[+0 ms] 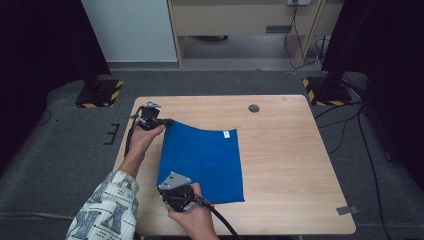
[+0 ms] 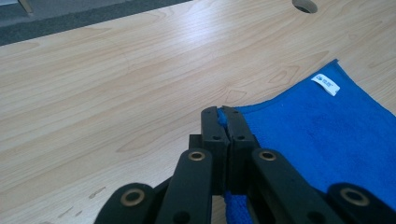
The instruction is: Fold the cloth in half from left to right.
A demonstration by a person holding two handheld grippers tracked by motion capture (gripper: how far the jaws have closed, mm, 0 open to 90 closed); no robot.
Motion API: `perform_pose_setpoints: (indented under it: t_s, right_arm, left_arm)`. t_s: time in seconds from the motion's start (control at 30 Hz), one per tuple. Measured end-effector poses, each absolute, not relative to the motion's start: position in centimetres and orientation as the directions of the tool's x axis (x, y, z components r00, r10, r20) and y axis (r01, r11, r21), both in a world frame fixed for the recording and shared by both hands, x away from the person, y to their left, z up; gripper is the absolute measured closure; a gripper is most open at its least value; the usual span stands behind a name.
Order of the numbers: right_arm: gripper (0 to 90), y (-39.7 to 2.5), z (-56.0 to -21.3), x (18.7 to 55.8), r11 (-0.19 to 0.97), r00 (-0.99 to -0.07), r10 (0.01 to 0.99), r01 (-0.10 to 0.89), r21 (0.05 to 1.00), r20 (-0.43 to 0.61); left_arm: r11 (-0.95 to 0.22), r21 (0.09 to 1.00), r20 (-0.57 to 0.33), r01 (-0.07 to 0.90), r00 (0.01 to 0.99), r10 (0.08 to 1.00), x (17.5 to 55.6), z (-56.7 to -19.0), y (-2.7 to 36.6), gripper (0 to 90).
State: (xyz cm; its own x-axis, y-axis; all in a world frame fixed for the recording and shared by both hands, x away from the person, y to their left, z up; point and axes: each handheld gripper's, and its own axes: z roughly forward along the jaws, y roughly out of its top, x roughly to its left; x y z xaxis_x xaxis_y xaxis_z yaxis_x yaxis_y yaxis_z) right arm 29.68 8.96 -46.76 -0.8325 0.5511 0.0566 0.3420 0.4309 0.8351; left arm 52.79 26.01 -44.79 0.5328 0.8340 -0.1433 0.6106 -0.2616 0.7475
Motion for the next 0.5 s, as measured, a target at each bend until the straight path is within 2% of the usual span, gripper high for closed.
perform_pose_setpoints:
  t_s: [0.3,0.5]
  right_arm:
    - [86.5,11.0,-46.4,29.6,0.412,-0.849,0.523,0.333,0.848,0.080]
    - [86.4,9.5,-46.5,30.1,0.403,-0.841,0.532,0.351,0.845,0.096]
  left_arm:
    - [-0.259,0.740,-0.139,0.620,0.519,0.844,52.4,-44.3,28.1,88.8]
    - [-0.246,0.737,-0.157,0.629,0.513,0.844,52.9,-45.0,26.8,88.7]
